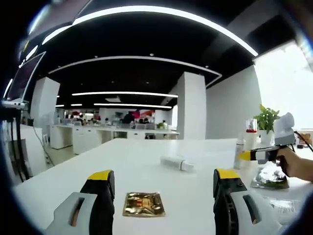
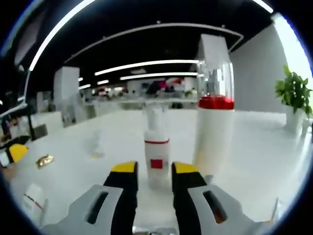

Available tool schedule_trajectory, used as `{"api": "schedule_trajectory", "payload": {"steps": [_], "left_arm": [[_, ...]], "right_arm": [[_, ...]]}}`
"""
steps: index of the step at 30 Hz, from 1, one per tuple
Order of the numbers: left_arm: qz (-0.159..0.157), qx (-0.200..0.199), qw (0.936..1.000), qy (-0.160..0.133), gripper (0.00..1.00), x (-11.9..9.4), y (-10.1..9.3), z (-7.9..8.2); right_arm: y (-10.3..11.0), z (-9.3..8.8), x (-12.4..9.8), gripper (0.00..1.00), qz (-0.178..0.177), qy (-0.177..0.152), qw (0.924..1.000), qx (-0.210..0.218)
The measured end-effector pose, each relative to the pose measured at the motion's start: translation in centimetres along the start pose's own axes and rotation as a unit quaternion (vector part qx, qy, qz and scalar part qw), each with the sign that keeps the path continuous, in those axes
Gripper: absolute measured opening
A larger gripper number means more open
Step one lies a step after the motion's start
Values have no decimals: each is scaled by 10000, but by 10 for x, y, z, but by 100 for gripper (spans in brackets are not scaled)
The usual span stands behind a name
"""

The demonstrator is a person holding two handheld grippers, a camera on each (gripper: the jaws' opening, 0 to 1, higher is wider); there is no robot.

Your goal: Arrange the skincare products in the storage area until every visible bottle or jar stands upright without overlapping.

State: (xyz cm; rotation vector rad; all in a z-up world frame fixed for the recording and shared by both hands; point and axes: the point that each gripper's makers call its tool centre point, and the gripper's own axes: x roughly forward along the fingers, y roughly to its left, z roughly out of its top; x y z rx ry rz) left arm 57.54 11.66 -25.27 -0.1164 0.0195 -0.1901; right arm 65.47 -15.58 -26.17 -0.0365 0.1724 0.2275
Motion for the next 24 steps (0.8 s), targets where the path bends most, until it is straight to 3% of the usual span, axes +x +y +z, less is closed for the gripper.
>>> {"api": "schedule_trajectory", "payload": {"steps": [4,13,19,24], "left_arm": [[-9,0,10000,-7,85,0,0,0],[-8,-20,10000,-18,85,2,1,1],[-11,-19,10000,-15,85,3,2,1],[-15,-31,10000,3,85,4,2,0]], "right_arm": [[4,19,-7,36,69,-375,9992,90],[11,47,-24,40,-52,-876,9955,-356],[23,67,-33,43,234,-1351,9904,-164],[34,73,-38,48,454,-1473,9879,-160]]}}
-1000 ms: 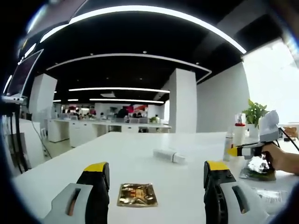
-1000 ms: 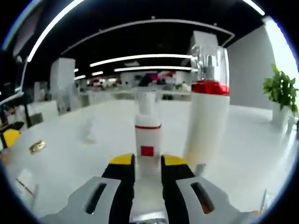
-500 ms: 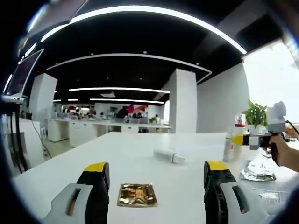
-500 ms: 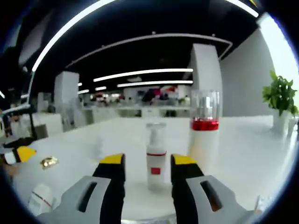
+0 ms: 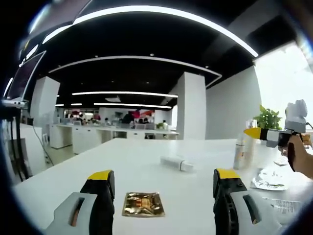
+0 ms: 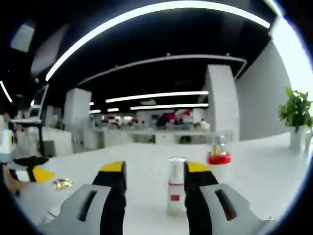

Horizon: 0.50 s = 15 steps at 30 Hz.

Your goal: Arrange the skincare products in the storage area until every visible bottle or jar stands upright without overlapping.

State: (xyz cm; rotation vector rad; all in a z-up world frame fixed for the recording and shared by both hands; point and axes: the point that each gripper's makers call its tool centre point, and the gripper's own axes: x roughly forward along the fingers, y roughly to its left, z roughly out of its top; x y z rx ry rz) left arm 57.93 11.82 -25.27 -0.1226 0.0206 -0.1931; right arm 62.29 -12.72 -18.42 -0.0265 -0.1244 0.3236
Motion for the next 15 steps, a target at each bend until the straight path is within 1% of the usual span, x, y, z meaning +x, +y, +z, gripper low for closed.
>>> {"api": "schedule_trajectory", "payload": {"steps": [2,3,4,8,10,12,14,15], "left_arm": [[4,-2,10000,0,85,0,0,0],[4,-4,10000,1,85,-1,0,0],[3,-5,10000,4,85,-1,0,0],[3,-2,10000,11,85,-1,-1,-1],[9,17,10000,11,85,-1,-1,-1],[35,46,10000,45,85,-1,0,-2],[45,68,9999,70,85,-1,0,-3],[51,79,9999,70,85,-1,0,-3]], "right_arm": [[8,7,0,53,187,-192,9996,116],[14,8,0,55,321,-209,9991,167],[16,9,-1,57,377,-224,9988,203],[32,13,-1,60,694,-382,9967,201],[44,8,1,60,889,-325,9954,153],[57,0,10,60,1040,-285,9941,120],[66,-12,21,60,1109,-61,9935,257],[73,-20,29,60,1152,41,9922,485]]}}
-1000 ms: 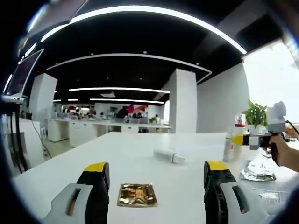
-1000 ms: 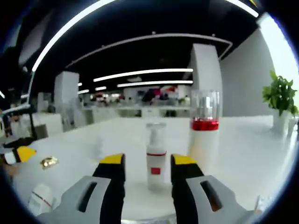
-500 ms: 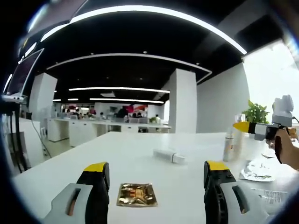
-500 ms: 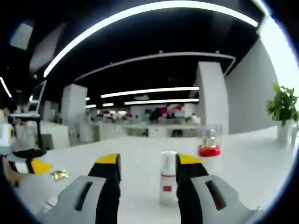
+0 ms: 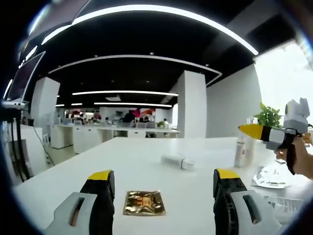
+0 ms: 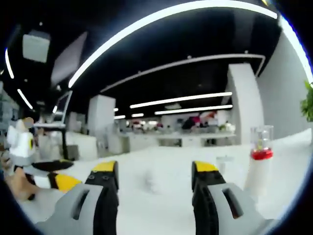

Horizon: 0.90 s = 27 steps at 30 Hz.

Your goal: Arrange the skincare products in the storage area until every visible bottle or jar stands upright without overlapping.

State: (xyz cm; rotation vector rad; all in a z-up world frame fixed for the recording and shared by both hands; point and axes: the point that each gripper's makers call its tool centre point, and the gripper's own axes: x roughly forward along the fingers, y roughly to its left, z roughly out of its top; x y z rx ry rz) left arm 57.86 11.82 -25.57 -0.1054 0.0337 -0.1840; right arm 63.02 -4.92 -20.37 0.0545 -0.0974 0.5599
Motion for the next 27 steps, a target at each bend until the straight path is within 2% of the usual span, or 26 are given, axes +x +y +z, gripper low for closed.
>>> {"api": "schedule_trajectory", "payload": {"steps": [2,3,5,7,11,12,15,17,19,21,25,27], "left_arm": [[20,4,10000,-30,85,0,1,2],[30,2,10000,-36,85,0,2,2],[44,-29,10000,-45,85,0,3,2],[38,-78,9999,-71,85,1,2,3],[1,-54,10000,-33,85,2,-1,2],[-8,-50,10000,-30,85,1,-2,2],[-16,-47,10000,-37,85,1,-2,2],[-18,-90,9999,-46,85,1,-2,2],[-41,-155,9999,-57,85,0,-3,3],[-92,-203,9997,-81,85,-1,-6,3],[-143,-174,9997,-77,84,-7,-12,2],[-155,-187,9997,-97,84,-8,-13,2]], "right_arm": [[7,-13,14,60,166,113,9995,224],[8,-28,23,60,194,402,9987,231],[4,-46,38,60,85,818,9966,9],[3,-53,50,59,50,927,9956,-81],[-1,-73,75,59,98,1443,9894,131],[-2,-75,80,60,93,1474,9890,130],[-11,-92,87,59,21,1901,9816,-195],[-17,-103,94,58,-18,2190,9754,-243],[-20,-104,107,55,-10,2183,9758,-120],[-16,-104,105,49,-3,2072,9783,63],[-7,-116,106,42,-17,2237,9746,87],[-3,-120,105,40,-8,2341,9721,-142]]}}
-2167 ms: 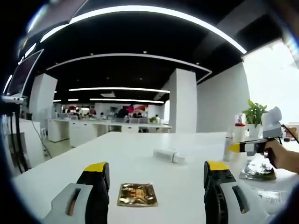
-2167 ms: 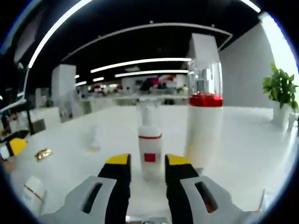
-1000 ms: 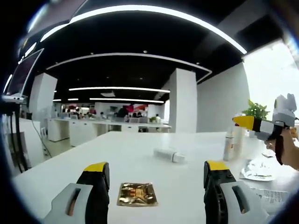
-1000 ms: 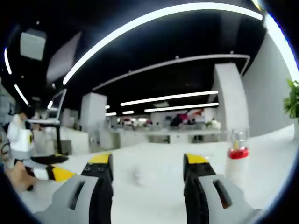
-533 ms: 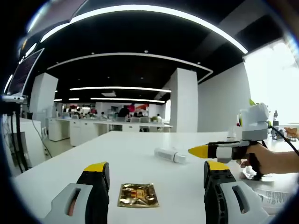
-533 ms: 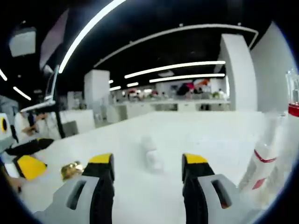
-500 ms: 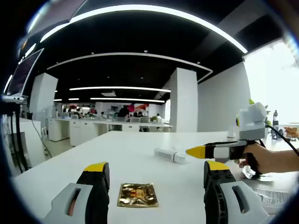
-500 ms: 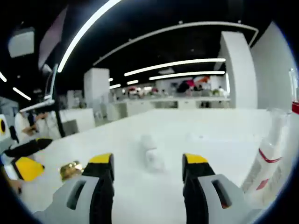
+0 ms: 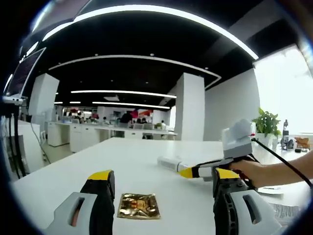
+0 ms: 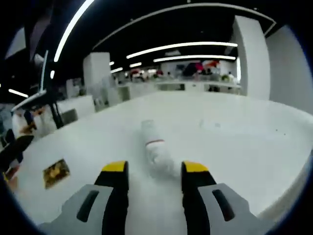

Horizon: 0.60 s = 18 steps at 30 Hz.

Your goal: Arrange the skincare products in the storage area until every visible bottle or jar stands upright without overlapping.

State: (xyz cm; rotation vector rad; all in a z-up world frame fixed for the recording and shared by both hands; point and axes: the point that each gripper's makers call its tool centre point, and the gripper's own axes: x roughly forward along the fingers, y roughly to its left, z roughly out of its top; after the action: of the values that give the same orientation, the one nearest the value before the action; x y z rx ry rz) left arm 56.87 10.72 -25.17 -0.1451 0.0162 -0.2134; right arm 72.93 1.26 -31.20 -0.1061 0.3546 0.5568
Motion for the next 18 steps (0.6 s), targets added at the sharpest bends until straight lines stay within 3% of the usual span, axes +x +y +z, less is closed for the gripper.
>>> {"api": "schedule_trajectory", "payload": {"steps": [3,5,11,16,18], "left_arm": [[12,-30,10000,4,84,1,2,0],[13,-68,10000,18,84,1,2,-1],[13,-114,9999,-5,84,2,3,0],[-42,-170,9998,-30,84,4,3,1],[-58,-173,9998,-46,84,4,1,1]], "right_arm": [[2,1,3,31,-66,61,9999,-137],[3,0,3,18,-95,141,9998,-91],[3,4,-2,18,-146,234,9995,-174],[13,7,-24,18,-75,208,9997,-129],[13,16,-29,18,-89,184,9995,-242]]}}
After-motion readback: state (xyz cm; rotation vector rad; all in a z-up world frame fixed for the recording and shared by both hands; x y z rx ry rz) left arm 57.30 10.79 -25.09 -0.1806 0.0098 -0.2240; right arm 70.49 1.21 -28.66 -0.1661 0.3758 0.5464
